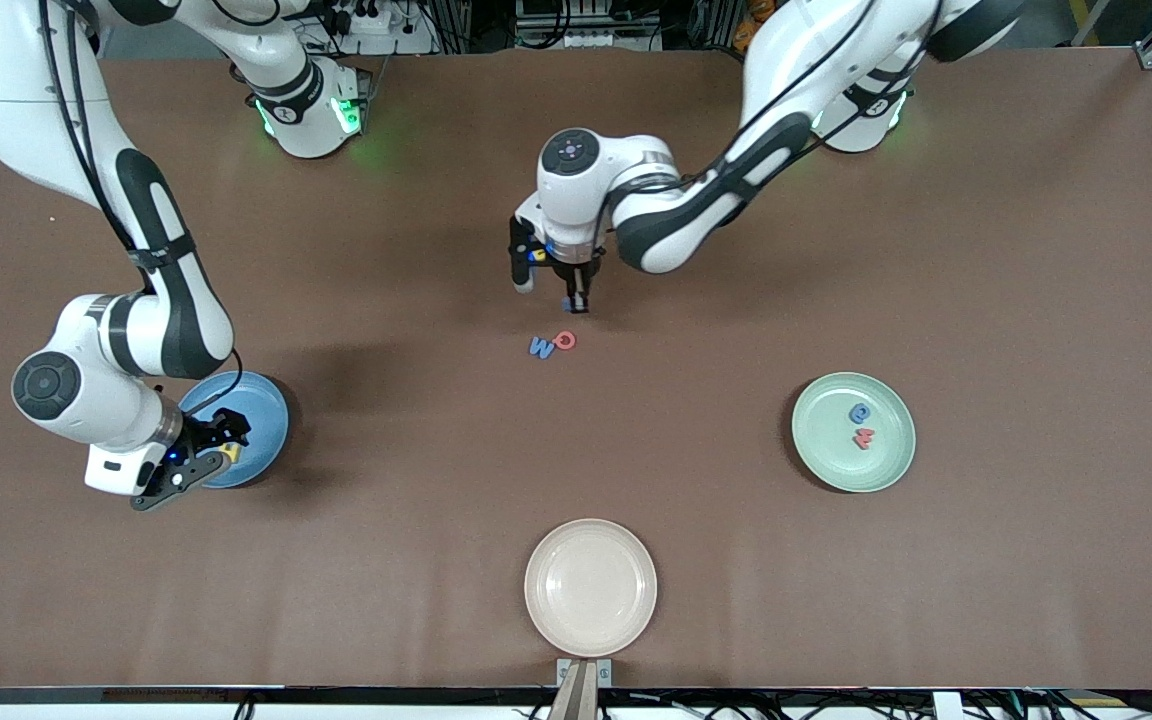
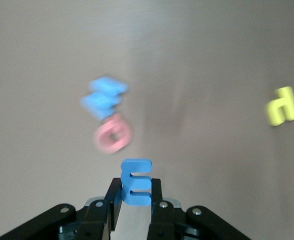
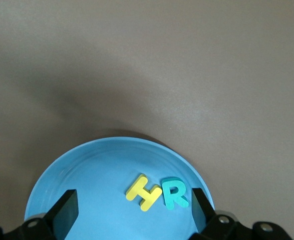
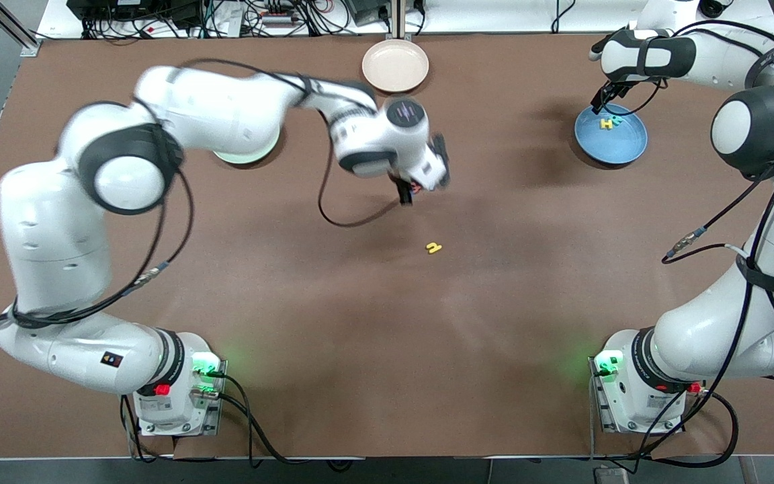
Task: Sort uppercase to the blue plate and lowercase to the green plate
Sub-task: 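Place the 'E' on the green plate while the right gripper reaches 'Q'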
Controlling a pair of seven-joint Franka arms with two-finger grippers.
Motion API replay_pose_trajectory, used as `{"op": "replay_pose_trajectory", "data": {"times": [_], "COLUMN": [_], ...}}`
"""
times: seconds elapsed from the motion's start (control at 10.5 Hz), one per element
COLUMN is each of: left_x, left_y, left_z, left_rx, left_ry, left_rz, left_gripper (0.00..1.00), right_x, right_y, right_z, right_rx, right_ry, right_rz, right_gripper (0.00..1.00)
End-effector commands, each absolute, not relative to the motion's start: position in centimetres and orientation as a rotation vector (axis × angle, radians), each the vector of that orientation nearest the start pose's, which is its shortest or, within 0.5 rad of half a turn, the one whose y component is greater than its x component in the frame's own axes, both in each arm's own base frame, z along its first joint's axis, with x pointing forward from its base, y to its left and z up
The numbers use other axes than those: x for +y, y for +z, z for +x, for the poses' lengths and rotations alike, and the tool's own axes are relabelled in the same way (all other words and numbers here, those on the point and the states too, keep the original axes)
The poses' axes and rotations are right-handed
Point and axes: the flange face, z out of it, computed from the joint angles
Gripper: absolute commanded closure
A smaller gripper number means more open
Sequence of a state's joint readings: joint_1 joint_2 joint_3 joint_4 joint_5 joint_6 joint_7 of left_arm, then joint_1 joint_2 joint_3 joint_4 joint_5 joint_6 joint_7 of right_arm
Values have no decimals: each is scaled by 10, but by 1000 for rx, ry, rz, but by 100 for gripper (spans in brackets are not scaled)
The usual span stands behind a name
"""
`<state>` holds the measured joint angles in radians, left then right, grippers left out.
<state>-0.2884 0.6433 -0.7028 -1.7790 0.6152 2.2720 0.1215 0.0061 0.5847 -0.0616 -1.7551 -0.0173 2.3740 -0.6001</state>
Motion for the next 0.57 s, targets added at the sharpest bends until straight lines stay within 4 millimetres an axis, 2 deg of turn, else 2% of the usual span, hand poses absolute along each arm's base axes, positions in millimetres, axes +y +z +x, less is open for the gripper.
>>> {"op": "replay_pose_trajectory", "data": {"times": [0.0,0.1,0.19,0.29,0.38,0.48], "left_x": [-434,-403,-354,-308,-254,-221], "left_y": [353,382,401,409,403,392], "left_z": [444,457,486,508,534,549], "left_rx": [1689,1558,1398,1243,1071,965], "left_ry": [-54,9,38,96,153,191], "left_rz": [-2564,-2602,-2667,-2773,-2884,-2919], "left_gripper": [100,100,100,100,100,100], "right_x": [-27,7,50,91,128,167], "right_y": [256,256,258,262,263,261], "right_z": [679,681,679,676,672,664], "right_rx": [-825,-790,-741,-708,-715,-744], "right_ry": [-77,-89,-97,-103,-108,-110], "right_rz": [-3085,-3084,-3091,-3095,-3089,-3079], "right_gripper": [0,0,0,0,0,0]}}
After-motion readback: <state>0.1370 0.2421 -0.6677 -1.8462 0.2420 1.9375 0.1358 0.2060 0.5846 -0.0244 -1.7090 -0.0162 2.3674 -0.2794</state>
